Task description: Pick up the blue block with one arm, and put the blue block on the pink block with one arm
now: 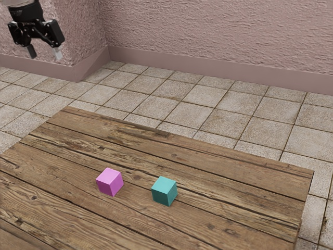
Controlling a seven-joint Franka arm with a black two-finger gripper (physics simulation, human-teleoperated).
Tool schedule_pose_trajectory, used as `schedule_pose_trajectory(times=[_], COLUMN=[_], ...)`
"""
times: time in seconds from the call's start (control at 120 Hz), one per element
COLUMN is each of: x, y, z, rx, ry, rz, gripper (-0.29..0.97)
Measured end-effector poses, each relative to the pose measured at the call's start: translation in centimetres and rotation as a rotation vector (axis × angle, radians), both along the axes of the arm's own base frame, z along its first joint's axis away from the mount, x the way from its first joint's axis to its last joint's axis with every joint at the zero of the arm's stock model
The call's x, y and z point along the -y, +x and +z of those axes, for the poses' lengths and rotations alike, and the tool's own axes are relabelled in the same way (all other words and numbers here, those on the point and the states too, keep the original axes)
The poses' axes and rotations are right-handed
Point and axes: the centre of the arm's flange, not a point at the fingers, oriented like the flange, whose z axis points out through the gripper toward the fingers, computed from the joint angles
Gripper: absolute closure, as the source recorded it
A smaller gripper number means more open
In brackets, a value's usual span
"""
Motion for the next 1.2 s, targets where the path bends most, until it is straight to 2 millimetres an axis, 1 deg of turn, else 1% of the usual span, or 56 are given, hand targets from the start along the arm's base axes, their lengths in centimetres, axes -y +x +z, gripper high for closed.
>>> schedule_pose_trajectory(times=[0.142, 0.15, 0.225, 0.25, 0.292, 0.35, 0.408, 0.458, 0.533, 0.6, 0.658, 0.767, 0.8, 0.833, 0.875, 0.917, 0.933, 0.983, 1.058, 1.133, 1.2], x=[-0.7, -0.7, -0.3, 0.2, 1.2, 2.9, 4.3, 5.3, 6.9, 7.6, 7.2, 4.8, 4.4, 4.5, 5.3, 6.4, 7.0, 8.6, 10.9, 13.1, 14.5], y=[-0.2, -0.2, -1.9, -2.5, -2.9, -2.8, -1.3, 0.2, 1.9, 3.3, 3.7, 3.9, 4.2, 4.6, 5.0, 5.4, 5.6, 6.2, 6.8, 7.1, 7.5], z=[0.0, 0.2, 6.4, 8.1, 9.4, 9.8, 8.5, 6.9, 5.2, 3.6, 3.0, 2.6, 2.0, 1.3, -0.1, -2.2, -3.1, -6.9, -11.2, -14.3, -16.8], rx=[-0.005, 0.0, 0.119, 0.15, 0.173, 0.174, 0.14, 0.104, 0.07, 0.044, 0.036, 0.03, 0.019, 0.009, -0.009, -0.032, -0.042, -0.079, -0.089, -0.079, -0.069], ry=[0.0, 0.002, 0.032, 0.039, 0.045, 0.045, 0.047, 0.049, 0.051, 0.055, 0.058, 0.059, 0.059, 0.06, 0.055, 0.047, 0.044, 0.035, 0.03, 0.023, 0.02], rz=[0.01, 0.01, 0.005, -0.001, -0.019, -0.054, -0.079, -0.095, -0.122, -0.133, -0.123, -0.079, -0.072, -0.074, -0.09, -0.116, -0.127, -0.16, -0.203, -0.231, -0.241], gripper=[0.02, 0.02, 0.02, 0.02, 0.02, 0.02, 0.02, 0.02, 0.02, 0.02, 0.02, 0.02, 0.02, 0.02, 0.02, 0.02, 0.02, 0.02, 0.02, 0.02, 0.02])
